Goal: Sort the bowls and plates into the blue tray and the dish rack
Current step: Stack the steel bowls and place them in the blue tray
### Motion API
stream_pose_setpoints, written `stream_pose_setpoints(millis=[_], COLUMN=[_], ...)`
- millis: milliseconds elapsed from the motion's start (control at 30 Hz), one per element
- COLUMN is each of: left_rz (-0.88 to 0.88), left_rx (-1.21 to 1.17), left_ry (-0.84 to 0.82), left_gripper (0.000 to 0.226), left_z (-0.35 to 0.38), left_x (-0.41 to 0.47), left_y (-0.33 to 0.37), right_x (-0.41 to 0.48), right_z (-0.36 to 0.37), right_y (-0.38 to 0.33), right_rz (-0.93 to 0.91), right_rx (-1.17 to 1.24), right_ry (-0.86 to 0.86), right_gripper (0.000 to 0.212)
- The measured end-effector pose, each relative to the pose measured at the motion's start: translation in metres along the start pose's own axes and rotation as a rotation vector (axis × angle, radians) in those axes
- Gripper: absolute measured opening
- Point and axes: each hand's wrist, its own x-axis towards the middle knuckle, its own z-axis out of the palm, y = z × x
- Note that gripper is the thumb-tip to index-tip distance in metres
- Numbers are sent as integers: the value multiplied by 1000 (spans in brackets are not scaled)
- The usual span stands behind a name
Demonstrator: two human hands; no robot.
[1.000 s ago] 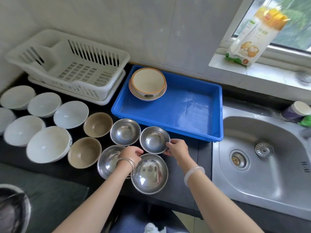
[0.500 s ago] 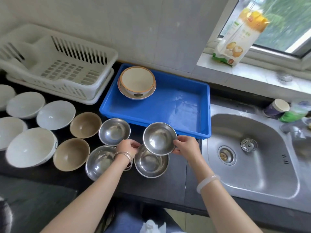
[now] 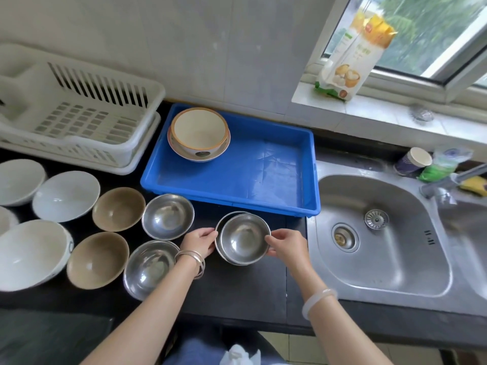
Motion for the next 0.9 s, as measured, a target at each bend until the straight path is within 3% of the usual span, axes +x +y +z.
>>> stream_pose_setpoints(millis=[267, 533, 900], left_rz=[-29, -77, 102], left_rx=[7, -15, -56], left_ry=[-106, -195, -240], left_gripper=[30, 32, 19], left_z=[-1, -5, 12], left_x=[0, 1, 2], left_y=[4, 9, 71], right_x=[1, 10, 28], right_z=[8, 19, -22], right_y=[10, 16, -41], right_rz=[37, 202, -18], right_rx=[-30, 313, 342], right_ry=[88, -70, -35], right_gripper=[9, 24, 6])
